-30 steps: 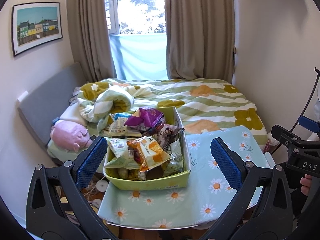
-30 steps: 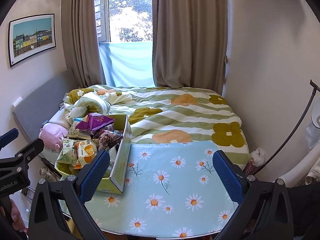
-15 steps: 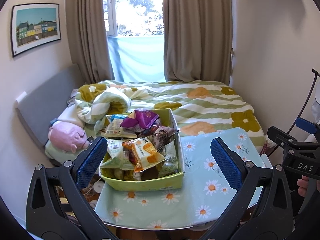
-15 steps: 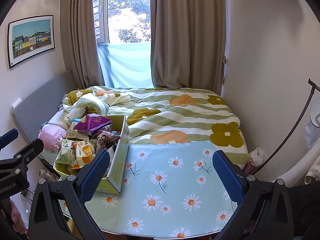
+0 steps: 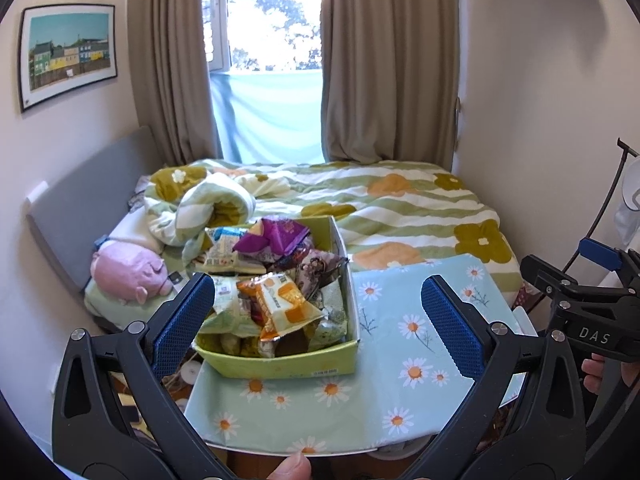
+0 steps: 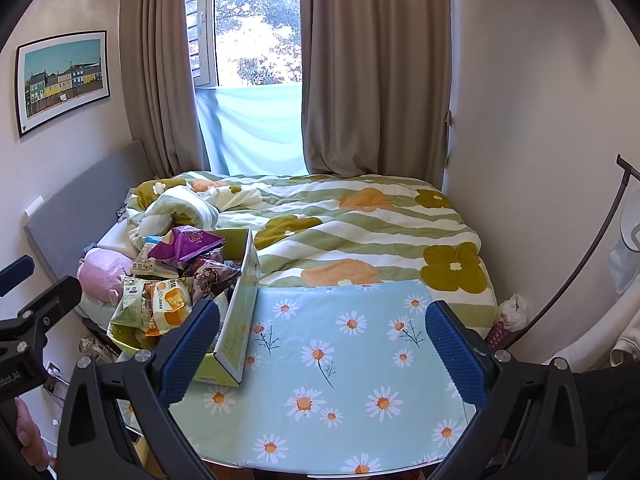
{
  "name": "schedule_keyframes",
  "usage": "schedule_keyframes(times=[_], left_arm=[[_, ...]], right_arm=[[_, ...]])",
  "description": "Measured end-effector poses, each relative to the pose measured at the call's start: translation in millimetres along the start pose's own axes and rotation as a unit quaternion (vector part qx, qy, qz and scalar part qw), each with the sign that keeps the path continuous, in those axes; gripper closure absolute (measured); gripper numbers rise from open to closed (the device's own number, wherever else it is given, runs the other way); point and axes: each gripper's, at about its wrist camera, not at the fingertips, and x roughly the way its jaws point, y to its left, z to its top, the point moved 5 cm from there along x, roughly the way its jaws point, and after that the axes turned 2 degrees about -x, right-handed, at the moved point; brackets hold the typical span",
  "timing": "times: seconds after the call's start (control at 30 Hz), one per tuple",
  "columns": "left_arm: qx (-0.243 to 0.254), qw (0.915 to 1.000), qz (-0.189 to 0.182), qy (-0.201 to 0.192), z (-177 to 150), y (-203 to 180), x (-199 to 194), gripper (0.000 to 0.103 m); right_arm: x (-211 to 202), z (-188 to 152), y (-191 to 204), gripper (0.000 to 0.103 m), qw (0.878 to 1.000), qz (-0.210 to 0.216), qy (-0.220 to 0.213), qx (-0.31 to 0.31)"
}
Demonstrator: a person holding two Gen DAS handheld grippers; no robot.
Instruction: Organize snacks
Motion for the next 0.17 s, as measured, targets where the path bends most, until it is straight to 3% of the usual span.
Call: schedule_keyframes(times=[0.17], left_arm=[[-0.007,0.9999,0.008,-0.005,-2.7,5.0,-2.2,0.001]], right_arm=[[0.4,0.3,-1.4,0.001,1.000,-0.001,-0.001,-0.001]])
